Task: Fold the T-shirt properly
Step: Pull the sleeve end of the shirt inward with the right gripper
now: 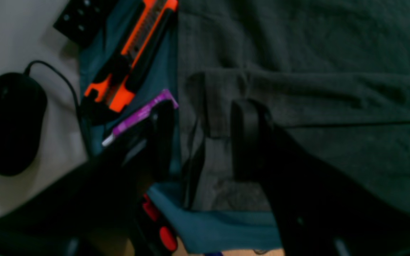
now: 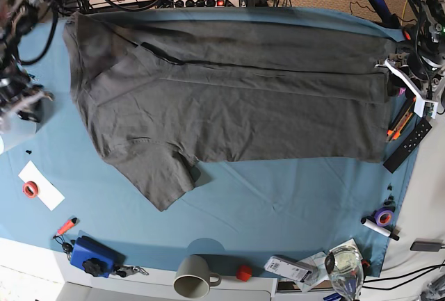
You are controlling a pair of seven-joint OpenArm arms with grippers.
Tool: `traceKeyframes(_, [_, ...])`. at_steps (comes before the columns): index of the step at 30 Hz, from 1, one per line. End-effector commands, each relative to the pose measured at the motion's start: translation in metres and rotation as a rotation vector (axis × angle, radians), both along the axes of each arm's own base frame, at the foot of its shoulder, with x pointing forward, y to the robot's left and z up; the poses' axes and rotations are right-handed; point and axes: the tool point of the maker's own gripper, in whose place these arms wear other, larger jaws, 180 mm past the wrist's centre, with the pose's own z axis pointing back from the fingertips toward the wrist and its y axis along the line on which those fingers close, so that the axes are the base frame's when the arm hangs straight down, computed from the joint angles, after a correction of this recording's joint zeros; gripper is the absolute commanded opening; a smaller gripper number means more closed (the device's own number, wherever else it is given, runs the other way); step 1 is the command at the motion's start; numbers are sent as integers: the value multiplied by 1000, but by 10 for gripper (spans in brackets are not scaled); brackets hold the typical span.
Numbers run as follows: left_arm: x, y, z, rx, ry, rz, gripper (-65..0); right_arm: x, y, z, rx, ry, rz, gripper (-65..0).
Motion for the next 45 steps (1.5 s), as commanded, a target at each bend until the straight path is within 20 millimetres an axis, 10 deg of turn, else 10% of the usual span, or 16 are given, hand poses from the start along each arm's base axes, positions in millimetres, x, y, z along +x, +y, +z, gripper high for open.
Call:
traceKeyframes(1, [6,3,12,22,-41,-10,-383,18,-1,16,-26,-49,27,-365])
traceKeyframes(15, [7,2,14,24,-45,-12,-383,128,50,-22,91,81,150,-362])
traceKeyframes(27, [10,2,16,23,-57,-12,-383,107,81,-89,46,331,263,-365])
traceKeyframes(33, [10,2,16,23,-57,-12,-383,95,81,-95,45,406,267,-636])
traceKeyframes(45, [14,2,19,23,-71,-12,-383,83,107,-74,130,477,341,-650])
